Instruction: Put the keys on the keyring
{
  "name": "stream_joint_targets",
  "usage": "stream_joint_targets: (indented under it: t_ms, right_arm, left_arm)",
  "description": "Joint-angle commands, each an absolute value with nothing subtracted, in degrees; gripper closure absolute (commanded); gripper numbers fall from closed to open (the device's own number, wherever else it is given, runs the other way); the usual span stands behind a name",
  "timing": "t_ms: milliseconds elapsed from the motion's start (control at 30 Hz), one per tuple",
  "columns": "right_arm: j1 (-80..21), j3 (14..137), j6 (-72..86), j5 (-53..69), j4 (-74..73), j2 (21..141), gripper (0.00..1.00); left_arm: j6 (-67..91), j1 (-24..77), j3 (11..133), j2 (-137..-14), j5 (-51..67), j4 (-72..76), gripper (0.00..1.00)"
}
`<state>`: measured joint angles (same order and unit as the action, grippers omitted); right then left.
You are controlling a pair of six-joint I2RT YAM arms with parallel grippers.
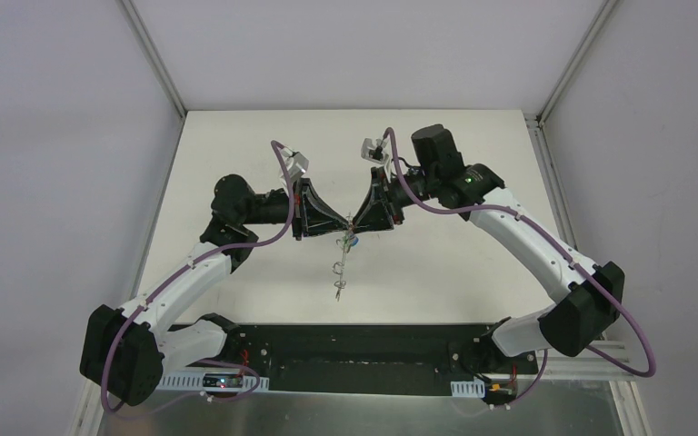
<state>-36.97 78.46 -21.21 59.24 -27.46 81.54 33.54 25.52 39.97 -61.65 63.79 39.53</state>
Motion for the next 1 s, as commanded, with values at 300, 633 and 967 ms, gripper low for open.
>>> stream_joint_targets:
  t_ms: [300,633,967]
  right_arm:
    - [-38.7,79.87,-21.04,61.18,-25.34,82.77,0.78]
    - [-38.96,79.5,-22.15,60.61,-26.13,82.88,0.83]
    - [-38.94,79.24,-23.1,60.64,-26.7,82.61,0.82]
  left_arm:
    - [33.75,25.84,42.04,-61.22,62.9,41.48,1.0]
    - [33.48,25.68,42.06,-61.2,63.11,41.31,1.0]
    - [33.57,25.5,41.95,-61.02,63.2,41.64,1.0]
